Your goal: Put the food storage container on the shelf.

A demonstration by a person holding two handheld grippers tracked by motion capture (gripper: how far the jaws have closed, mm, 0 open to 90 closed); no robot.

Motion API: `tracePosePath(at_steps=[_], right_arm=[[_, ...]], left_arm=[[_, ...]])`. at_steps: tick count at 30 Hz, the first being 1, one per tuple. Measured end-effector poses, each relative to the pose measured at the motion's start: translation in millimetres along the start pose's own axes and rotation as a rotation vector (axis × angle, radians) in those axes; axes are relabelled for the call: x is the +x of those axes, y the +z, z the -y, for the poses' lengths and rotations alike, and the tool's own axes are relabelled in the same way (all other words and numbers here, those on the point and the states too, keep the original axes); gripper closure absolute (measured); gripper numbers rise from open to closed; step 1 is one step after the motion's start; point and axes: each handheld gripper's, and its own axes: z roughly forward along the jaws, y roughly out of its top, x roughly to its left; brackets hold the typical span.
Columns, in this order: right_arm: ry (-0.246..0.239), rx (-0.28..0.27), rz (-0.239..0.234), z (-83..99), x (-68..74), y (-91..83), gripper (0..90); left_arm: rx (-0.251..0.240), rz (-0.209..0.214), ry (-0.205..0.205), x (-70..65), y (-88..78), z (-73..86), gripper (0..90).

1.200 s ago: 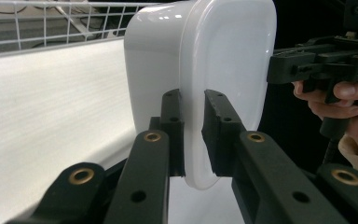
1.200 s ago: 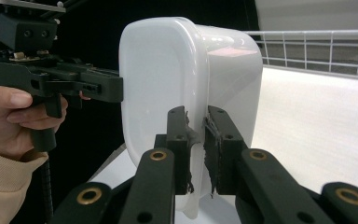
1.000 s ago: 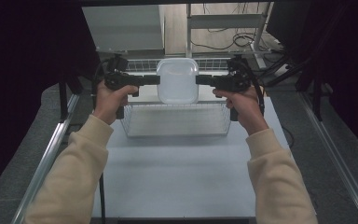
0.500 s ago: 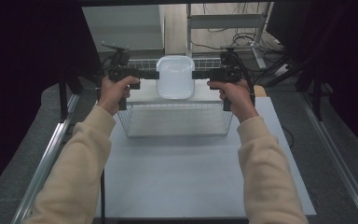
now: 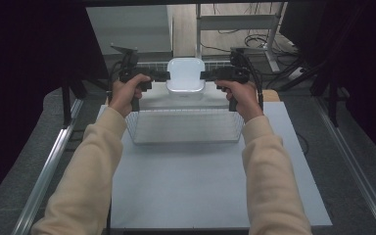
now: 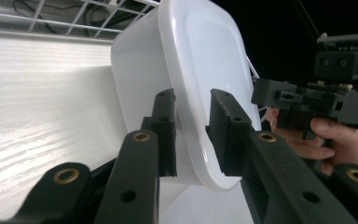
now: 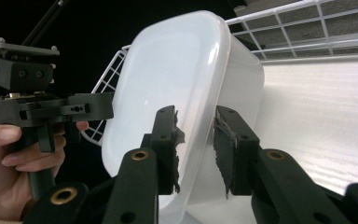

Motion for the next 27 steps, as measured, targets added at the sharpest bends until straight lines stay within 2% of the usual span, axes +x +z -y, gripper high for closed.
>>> tracePosePath(at_steps=[3, 4, 6, 9, 10, 11, 12, 13, 14, 15, 16, 20, 22, 24, 26, 27], right_arm=[[0.023, -0.002, -0.007, -0.5, -3.7, 4.0, 66.7], [0.033, 0.002, -0.010, -0.4, -5.0, 5.2, 65.8], [0.028, 0.000, -0.007, 0.1, -6.8, 7.3, 64.7], [0.000, -0.011, -0.003, 0.5, -6.0, 8.3, 59.4], [-0.004, -0.020, -0.017, 1.0, -4.4, 8.8, 49.5], [-0.011, -0.035, -0.023, 1.2, -2.7, 8.1, 45.5], [-0.024, -0.051, -0.022, 1.4, -0.2, 6.5, 42.8], [-0.048, -0.069, -0.019, 1.7, 3.2, 3.6, 40.3], [-0.048, -0.069, -0.019, 1.7, 3.2, 3.6, 40.3], [-0.088, -0.080, -0.025, 2.9, 8.8, -2.0, 36.7], [-0.111, -0.081, -0.023, 3.9, 10.7, -4.4, 34.2], [-0.205, -0.089, 0.022, 12.9, 21.8, -19.9, 31.4], [-0.229, -0.096, 0.021, 18.0, 24.9, -27.3, 30.8], [-0.265, -0.097, 0.035, 24.7, 28.5, -35.8, 30.1], [-0.337, -0.095, 0.087, 34.5, 32.1, -45.2, 29.4], [-0.337, -0.095, 0.087, 34.5, 32.1, -45.2, 29.4]], left_arm=[[-0.003, 0.007, -0.024, 5.1, 2.1, -0.8, 71.1], [-0.004, -0.002, -0.031, 6.3, 3.4, -0.9, 70.6], [-0.005, -0.001, -0.030, 6.7, 4.3, -0.8, 68.9], [0.001, -0.010, -0.011, 4.9, 4.7, -0.2, 65.8], [0.005, -0.017, 0.013, 2.7, 4.8, 1.1, 62.4], [-0.006, -0.024, 0.029, 1.2, 3.9, 1.7, 57.4], [-0.018, -0.033, 0.051, -0.7, 2.0, 2.2, 52.6], [-0.018, -0.033, 0.051, -0.7, 2.0, 2.2, 48.1], [-0.023, -0.029, 0.060, -2.0, 0.0, 2.6, 48.1], [-0.026, -0.028, 0.071, -3.1, -2.4, 3.1, 40.5], [-0.036, -0.042, 0.099, -7.0, -7.3, 5.0, 38.4], [-0.052, -0.083, 0.182, -19.1, -19.6, 14.5, 34.6], [-0.069, -0.090, 0.201, -23.6, -26.5, 21.5, 33.8], [-0.058, -0.108, 0.217, -27.2, -30.7, 28.7, 32.6], [-0.056, -0.142, 0.257, -32.2, -36.0, 38.1, 31.7], [-0.056, -0.142, 0.257, -32.2, -36.0, 38.1, 31.5]])
